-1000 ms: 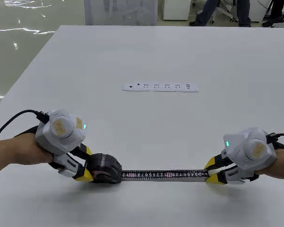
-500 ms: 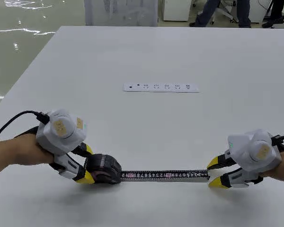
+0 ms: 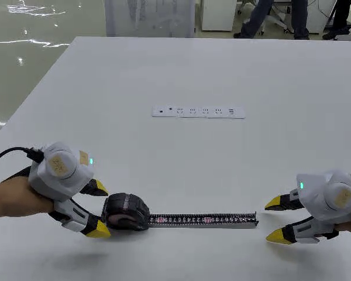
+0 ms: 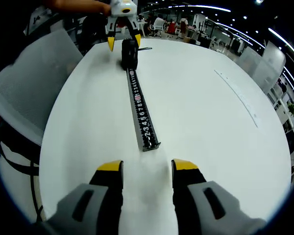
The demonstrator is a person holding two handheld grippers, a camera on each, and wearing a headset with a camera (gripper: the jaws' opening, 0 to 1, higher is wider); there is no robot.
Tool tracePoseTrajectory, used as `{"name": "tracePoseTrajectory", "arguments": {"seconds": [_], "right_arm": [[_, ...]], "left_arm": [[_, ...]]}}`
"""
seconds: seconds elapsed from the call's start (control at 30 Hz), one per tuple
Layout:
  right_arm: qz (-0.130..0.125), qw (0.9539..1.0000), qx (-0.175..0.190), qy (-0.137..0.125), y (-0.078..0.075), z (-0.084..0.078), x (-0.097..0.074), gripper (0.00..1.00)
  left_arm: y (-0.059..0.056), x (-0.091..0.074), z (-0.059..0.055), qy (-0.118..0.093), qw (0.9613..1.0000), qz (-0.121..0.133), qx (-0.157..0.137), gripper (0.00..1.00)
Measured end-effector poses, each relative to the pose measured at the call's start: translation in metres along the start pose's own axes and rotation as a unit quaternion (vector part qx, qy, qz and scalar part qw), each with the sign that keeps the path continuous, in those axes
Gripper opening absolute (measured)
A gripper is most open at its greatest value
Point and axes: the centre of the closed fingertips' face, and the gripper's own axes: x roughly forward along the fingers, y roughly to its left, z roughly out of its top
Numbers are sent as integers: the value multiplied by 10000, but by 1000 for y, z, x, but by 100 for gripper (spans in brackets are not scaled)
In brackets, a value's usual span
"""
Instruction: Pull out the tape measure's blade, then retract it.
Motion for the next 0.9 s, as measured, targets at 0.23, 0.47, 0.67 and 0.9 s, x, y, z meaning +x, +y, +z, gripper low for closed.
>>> {"name": "tracePoseTrajectory", "arguments": {"seconds": [0.23,0.47,0.67,0.9], "right_arm": [[-179,9996,181,-128,3,1,-9,44],[-250,9991,268,-198,7,2,-12,51],[-488,9964,577,-397,17,1,-18,58],[-617,9933,794,-561,29,5,-20,64]], "left_arm": [[-10,-5,-6,-193,9994,148,-233,60],[-14,-8,-6,-319,9986,245,-336,66],[-29,-15,-10,-701,9938,491,-710,69],[-42,-18,-16,-922,9895,622,-928,73]]}}
